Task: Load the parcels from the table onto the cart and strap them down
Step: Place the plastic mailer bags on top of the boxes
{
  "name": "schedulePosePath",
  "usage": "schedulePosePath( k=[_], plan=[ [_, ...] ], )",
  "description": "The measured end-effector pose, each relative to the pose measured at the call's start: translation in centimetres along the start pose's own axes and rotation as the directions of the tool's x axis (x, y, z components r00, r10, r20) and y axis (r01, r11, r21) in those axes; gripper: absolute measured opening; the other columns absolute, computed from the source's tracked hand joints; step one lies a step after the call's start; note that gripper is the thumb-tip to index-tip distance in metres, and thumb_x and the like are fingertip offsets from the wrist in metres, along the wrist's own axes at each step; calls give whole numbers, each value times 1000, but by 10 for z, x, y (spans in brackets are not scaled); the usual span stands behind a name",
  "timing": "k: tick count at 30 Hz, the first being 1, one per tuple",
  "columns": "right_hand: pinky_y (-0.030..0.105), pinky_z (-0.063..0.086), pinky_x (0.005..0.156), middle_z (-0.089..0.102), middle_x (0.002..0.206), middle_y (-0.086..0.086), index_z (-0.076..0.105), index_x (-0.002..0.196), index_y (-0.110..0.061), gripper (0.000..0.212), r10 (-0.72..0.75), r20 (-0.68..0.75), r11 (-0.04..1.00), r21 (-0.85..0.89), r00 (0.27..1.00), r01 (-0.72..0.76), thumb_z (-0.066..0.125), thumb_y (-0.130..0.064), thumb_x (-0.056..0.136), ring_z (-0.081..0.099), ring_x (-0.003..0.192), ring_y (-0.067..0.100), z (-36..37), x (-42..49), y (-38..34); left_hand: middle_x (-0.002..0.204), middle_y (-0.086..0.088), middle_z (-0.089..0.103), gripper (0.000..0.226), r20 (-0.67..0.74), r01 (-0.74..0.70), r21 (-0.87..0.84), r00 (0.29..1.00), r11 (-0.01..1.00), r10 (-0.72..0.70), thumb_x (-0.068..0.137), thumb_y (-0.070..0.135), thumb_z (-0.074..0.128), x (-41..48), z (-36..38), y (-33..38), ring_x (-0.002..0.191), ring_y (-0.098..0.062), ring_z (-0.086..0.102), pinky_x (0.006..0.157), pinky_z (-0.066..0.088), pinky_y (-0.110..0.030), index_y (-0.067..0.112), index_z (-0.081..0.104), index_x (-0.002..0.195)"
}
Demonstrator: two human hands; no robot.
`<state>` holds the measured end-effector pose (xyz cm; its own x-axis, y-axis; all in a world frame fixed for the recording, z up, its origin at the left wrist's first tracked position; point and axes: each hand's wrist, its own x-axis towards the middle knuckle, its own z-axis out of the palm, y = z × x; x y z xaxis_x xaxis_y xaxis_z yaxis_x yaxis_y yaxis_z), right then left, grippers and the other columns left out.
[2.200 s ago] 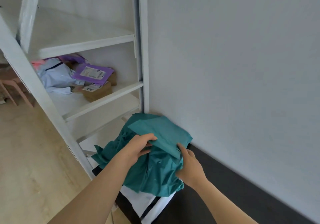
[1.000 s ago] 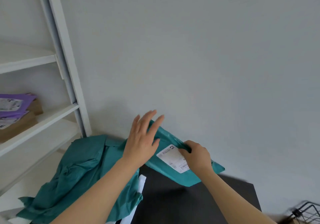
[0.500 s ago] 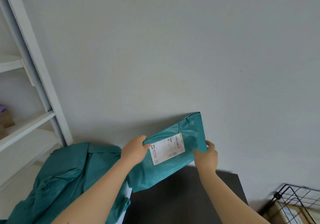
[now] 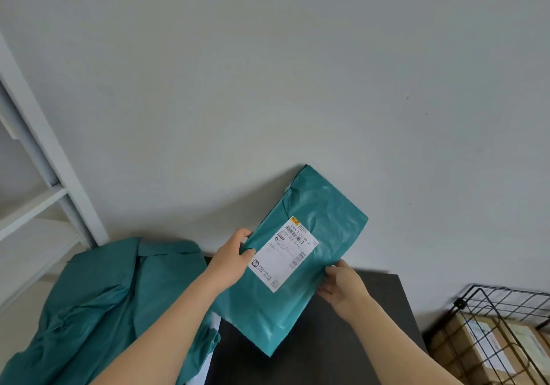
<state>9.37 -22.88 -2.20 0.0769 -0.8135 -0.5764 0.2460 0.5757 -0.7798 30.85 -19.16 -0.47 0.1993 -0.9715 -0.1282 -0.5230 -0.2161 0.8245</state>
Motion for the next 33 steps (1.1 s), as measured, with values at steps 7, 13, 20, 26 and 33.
schedulePosePath(
  k=[7,13,20,26,33],
  plan=[
    [34,54,65,71,93,9,64,110,-10,29,52,53,997,51,997,-54,38,-5,99,67,81,23,-9,-8,23,91,-1,56,11,-179,138,-384,959,913,-221,100,17,38,5,37,-18,75,-16,53,62,39,-29,17,48,104],
    [32,56,71,69,79,5,70,100,-5,23,125,101,988,-102,987,-114,49,-13,96,64,65,15,-28,-19,40,95,-4,55,11,-134,217,-453,942,865,-306,100,15,38,8,72,-28,79,-14,51,62,39,-27,13,46,106],
    [44,58,81,73,94,14,67,97,-7,21,4,-210,978,-204,978,-48,48,0,90,68,85,30,-60,-26,37,97,-2,53,12,8,284,-363,953,887,-302,96,18,49,-1,118,-10,86,-17,50,61,37,-27,9,48,104],
    [45,56,82,69,95,11,61,97,-8,7,-128,-373,981,-184,919,62,56,-10,93,67,88,31,-121,-37,17,84,-3,49,10,-95,288,-402,931,869,-352,96,13,45,-1,132,13,79,-19,46,61,34,-29,4,49,99],
    [34,54,67,66,95,9,58,112,-10,20,-204,-466,972,-201,861,121,54,-4,93,64,81,25,-225,-80,-5,92,-9,54,12,-166,163,-409,954,898,-248,97,15,45,-26,181,70,82,-22,50,59,37,-29,6,50,101]
  ],
)
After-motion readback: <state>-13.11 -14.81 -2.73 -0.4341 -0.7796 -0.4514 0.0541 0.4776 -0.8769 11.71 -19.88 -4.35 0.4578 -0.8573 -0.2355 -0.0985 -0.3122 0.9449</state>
